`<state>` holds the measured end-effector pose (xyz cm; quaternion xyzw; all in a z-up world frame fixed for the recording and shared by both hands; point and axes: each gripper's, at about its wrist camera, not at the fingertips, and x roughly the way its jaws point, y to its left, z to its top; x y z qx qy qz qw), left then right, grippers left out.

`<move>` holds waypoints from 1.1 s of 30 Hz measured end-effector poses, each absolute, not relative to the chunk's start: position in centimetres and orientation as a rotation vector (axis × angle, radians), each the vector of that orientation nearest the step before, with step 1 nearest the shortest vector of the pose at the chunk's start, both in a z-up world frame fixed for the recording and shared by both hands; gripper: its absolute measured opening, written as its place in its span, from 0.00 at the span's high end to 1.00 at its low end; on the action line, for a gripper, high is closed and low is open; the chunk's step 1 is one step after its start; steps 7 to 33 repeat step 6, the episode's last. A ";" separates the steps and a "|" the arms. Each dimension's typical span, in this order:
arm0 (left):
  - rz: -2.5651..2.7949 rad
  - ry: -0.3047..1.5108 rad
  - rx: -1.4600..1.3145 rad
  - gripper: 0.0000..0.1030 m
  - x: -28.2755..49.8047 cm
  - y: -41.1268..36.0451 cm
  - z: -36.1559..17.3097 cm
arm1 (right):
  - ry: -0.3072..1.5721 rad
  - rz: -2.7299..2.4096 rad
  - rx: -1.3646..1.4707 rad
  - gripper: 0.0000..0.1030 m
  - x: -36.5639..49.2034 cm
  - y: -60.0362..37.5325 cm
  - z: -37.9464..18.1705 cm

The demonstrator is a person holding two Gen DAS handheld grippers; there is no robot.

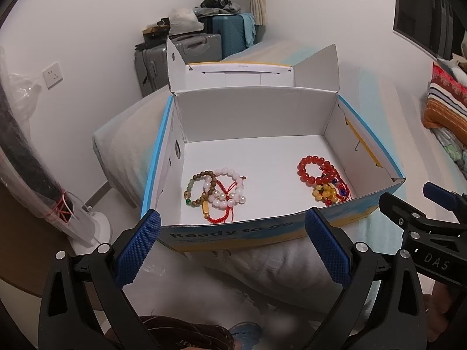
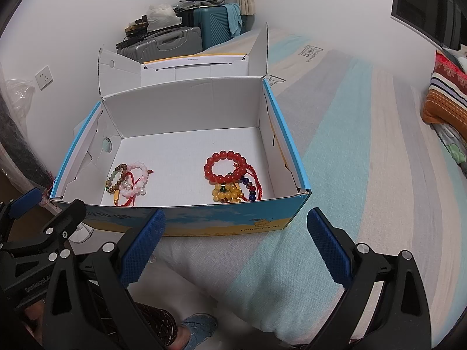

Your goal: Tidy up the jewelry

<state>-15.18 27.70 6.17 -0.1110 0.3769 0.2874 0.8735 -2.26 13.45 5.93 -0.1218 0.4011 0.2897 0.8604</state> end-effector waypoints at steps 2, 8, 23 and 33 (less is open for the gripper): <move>0.598 0.787 -0.230 0.05 -15.1 27.6 6.2 | 0.842 0.607 -0.256 0.09 -2.2 13.5 5.9; 0.591 0.790 -0.233 0.05 -15.0 27.6 6.1 | 0.841 0.608 -0.256 0.09 -2.3 13.4 5.9; 0.591 0.790 -0.233 0.05 -15.0 27.6 6.1 | 0.841 0.608 -0.256 0.09 -2.3 13.4 5.9; 0.591 0.790 -0.233 0.05 -15.0 27.6 6.1 | 0.841 0.608 -0.256 0.09 -2.3 13.4 5.9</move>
